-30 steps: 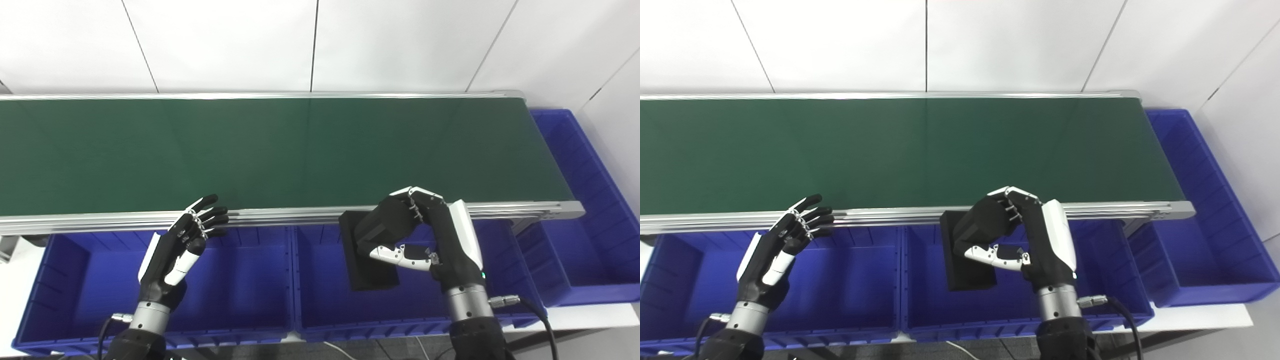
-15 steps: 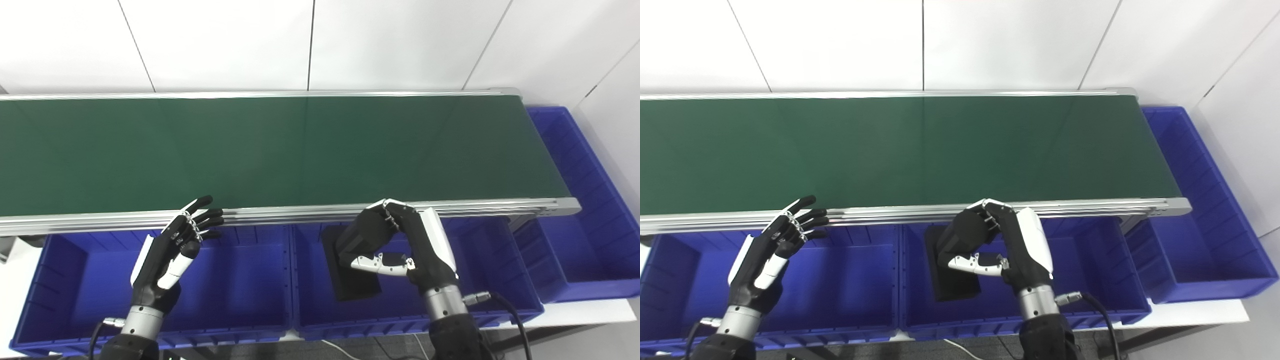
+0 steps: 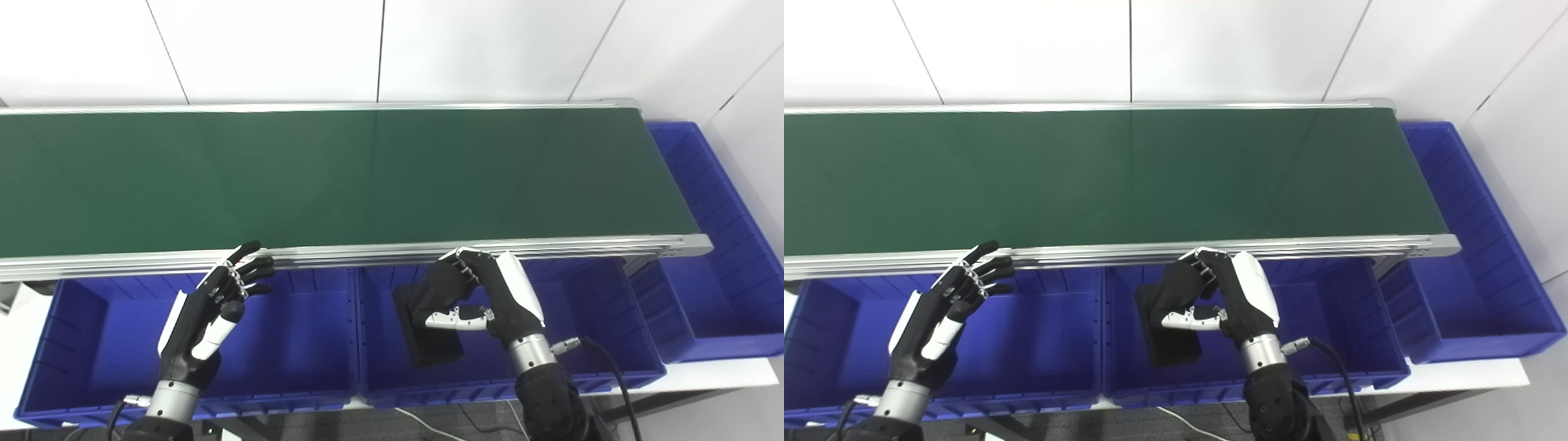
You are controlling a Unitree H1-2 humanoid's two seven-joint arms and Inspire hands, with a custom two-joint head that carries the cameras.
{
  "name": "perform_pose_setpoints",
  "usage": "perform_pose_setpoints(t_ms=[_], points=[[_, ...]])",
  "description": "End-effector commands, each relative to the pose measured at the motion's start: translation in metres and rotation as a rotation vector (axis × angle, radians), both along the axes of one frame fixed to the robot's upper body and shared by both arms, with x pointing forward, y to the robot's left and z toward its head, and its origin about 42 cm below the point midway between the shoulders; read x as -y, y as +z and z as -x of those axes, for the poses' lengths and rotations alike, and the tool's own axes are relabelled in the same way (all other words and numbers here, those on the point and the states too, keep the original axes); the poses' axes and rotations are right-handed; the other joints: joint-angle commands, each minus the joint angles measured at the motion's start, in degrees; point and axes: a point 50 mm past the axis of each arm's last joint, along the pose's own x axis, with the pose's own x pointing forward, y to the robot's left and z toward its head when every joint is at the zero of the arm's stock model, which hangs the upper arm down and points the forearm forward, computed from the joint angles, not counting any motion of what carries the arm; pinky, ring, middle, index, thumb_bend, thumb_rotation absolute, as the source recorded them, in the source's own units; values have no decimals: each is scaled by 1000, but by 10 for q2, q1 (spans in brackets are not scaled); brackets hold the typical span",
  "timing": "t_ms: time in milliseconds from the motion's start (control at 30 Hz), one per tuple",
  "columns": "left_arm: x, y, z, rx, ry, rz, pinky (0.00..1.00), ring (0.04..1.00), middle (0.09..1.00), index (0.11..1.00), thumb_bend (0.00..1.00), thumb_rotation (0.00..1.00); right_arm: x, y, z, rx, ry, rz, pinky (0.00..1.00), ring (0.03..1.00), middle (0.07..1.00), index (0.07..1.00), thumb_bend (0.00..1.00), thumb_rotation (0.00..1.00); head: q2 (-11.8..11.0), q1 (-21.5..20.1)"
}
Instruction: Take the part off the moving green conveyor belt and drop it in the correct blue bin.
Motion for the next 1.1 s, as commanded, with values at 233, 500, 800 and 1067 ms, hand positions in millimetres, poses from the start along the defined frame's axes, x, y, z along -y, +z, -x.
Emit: perform_pose_setpoints(t_ms=[233, 500, 800, 1067], points=[[-5, 15, 0, 49, -10, -1, 684, 756, 774, 845, 916, 721, -2, -3, -9, 42, 69, 89, 387, 413, 474, 512, 518, 0, 8, -5], [-7, 16, -3, 53, -17, -3, 686, 755, 774, 843, 914, 720, -6, -20, -15, 26, 111, 190, 402, 425, 489, 496, 520, 0, 9, -4], [-8, 18, -4, 51, -15, -4, 684, 753, 768, 840, 915, 719, -13, -25, -18, 74, 172, 328, 380, 415, 485, 521, 517, 0, 10, -6], [-8, 18, -4, 50, -17, -8, 692, 756, 771, 845, 918, 718, -16, -26, -20, 79, 180, 352, 388, 416, 479, 511, 519, 0, 9, -6]])
